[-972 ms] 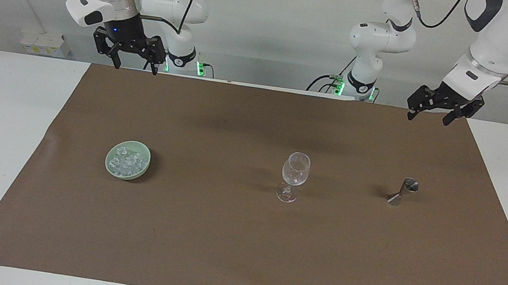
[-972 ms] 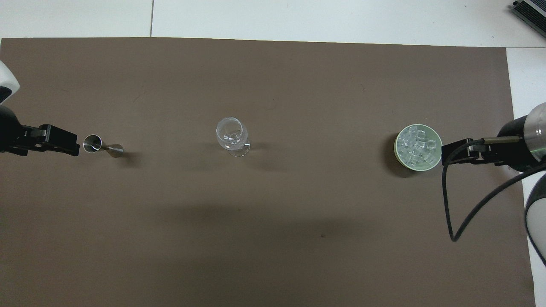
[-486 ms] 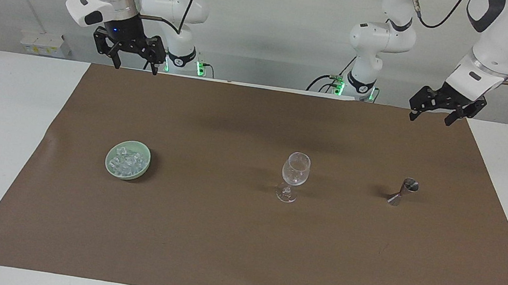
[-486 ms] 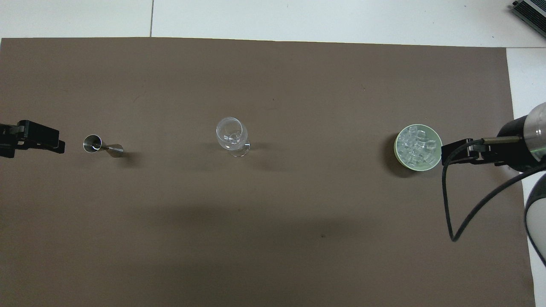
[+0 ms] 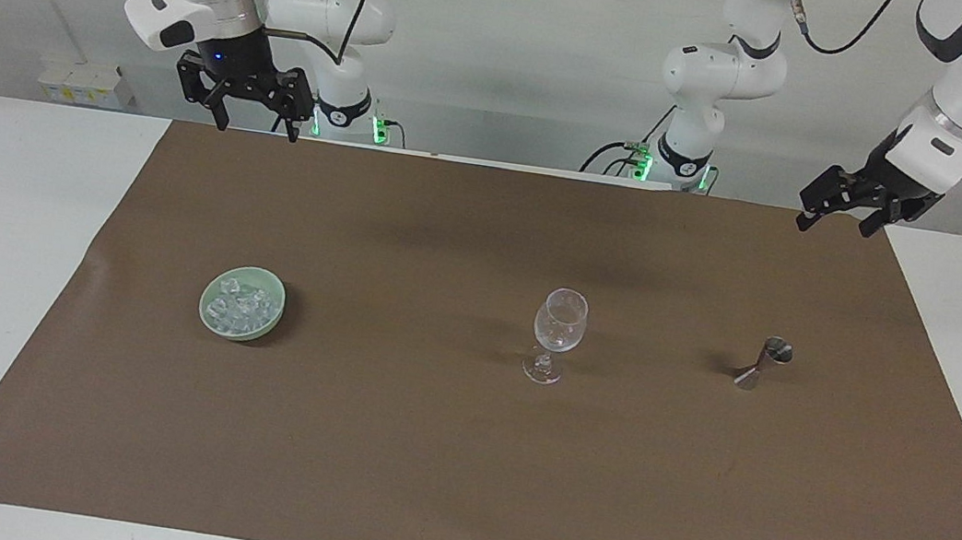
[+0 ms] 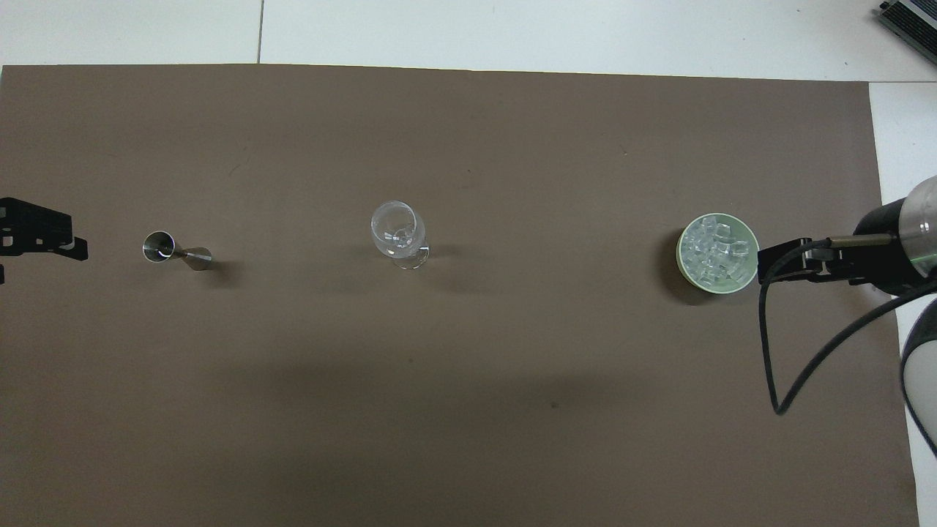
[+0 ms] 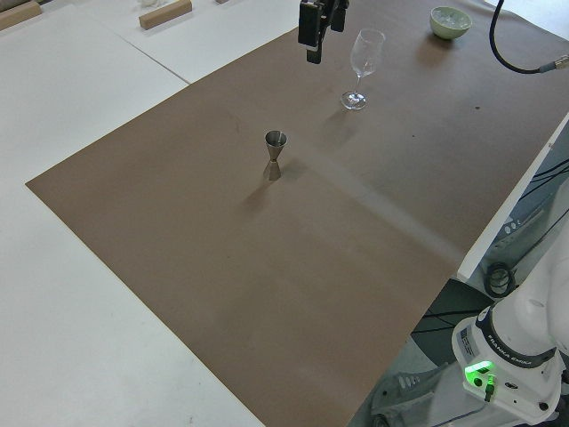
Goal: Pour wine and add ice with both arms
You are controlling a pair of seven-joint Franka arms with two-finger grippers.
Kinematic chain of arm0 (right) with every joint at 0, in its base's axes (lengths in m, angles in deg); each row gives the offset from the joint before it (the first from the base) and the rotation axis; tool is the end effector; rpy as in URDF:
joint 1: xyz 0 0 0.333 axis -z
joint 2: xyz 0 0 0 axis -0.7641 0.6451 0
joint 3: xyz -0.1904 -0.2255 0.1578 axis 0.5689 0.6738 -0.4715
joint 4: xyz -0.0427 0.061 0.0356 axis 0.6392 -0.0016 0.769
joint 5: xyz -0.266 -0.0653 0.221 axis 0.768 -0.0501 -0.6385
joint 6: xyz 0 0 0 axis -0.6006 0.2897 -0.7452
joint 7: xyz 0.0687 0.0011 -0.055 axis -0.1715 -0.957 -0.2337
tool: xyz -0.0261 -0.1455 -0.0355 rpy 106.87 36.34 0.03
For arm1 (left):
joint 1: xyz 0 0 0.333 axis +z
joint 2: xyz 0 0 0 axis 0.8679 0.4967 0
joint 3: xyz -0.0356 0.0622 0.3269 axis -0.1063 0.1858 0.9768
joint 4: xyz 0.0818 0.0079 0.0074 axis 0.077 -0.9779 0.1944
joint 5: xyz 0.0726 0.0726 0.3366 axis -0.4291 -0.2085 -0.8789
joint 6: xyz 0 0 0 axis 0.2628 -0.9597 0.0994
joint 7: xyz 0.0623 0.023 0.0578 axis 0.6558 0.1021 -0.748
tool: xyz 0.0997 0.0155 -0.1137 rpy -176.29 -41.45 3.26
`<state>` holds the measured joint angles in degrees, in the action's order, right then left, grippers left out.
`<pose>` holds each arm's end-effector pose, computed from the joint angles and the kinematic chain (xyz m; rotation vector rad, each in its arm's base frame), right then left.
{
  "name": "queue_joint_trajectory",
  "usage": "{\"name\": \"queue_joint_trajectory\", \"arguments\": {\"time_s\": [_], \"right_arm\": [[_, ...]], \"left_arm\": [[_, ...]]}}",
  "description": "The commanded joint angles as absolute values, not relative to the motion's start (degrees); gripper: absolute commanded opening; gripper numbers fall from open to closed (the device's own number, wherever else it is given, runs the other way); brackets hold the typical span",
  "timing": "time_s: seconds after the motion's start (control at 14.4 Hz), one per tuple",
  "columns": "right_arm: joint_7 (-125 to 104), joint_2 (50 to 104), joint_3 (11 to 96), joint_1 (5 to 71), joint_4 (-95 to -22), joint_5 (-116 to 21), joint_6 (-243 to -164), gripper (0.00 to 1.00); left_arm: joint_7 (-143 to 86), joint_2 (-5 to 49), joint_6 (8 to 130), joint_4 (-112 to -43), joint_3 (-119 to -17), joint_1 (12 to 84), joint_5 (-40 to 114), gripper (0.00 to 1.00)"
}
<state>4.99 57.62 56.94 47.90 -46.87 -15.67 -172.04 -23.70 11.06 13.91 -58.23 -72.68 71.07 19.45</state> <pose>0.4766 0.0457 0.6130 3.1127 -0.0488 -0.0515 0.4886 0.0073 0.6022 2.9960 0.3620 -0.1549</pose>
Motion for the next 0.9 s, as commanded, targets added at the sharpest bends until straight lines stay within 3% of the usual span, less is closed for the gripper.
{"name": "queue_joint_trajectory", "arguments": {"time_s": [0.0,0.62,0.83], "right_arm": [[3.5,56.2,57.1,48.1,-48.6,-16.7,-172.8,1.0],[3.5,56.2,57.1,48.1,-48.6,-16.7,-172.8,1.0],[3.5,56.2,57.1,48.1,-48.6,-16.7,-172.8,1.0]], "left_arm": [[-25.4,10.9,12.2,-60.1,-72.7,77.1,23.6,1.0],[-30.8,22.6,15.0,-60.0,-72.6,86.3,34.2,1.0],[-39.1,23.3,15.3,-61.9,-72.6,86.8,39.8,1.0]]}}
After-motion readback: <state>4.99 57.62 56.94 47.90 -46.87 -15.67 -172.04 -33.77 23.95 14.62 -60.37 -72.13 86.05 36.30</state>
